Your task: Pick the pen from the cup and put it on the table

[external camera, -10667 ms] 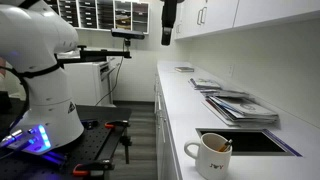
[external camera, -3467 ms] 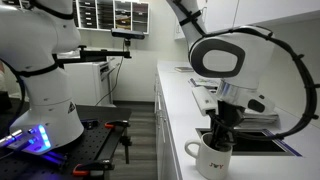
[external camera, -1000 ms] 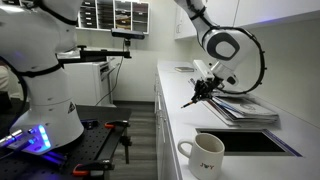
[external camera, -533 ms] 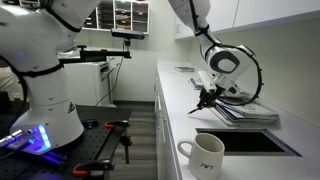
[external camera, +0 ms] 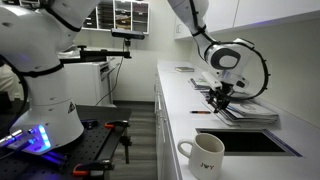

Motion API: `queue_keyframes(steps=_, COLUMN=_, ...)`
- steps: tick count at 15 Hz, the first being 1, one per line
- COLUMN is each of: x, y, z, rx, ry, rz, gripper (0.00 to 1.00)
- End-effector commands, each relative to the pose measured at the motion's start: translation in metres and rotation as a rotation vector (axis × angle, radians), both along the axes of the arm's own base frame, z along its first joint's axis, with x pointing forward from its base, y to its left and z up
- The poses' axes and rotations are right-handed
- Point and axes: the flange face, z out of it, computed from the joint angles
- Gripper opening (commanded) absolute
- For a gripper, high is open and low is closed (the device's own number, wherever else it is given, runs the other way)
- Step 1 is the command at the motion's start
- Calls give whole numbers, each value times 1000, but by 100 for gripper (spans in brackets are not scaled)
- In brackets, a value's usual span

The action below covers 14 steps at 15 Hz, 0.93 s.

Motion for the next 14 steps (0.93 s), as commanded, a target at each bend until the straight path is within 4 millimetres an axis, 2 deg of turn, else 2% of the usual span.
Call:
queue_keyframes(steps=1, x=-21, y=-20, z=31, rx=15, ry=-31, rz=-33, gripper=100)
queue_keyframes(steps=6, x=-54, y=-45, z=65, rx=27, ry=22, rz=14, gripper=100)
queue_keyframes(steps=10, x=-77, y=-51, z=82, rx=15, ry=34, rz=61, gripper=100)
queue_keyframes(steps=14, x=-91, y=-53, z=90, rx=20, ry=27, rz=106, gripper=100)
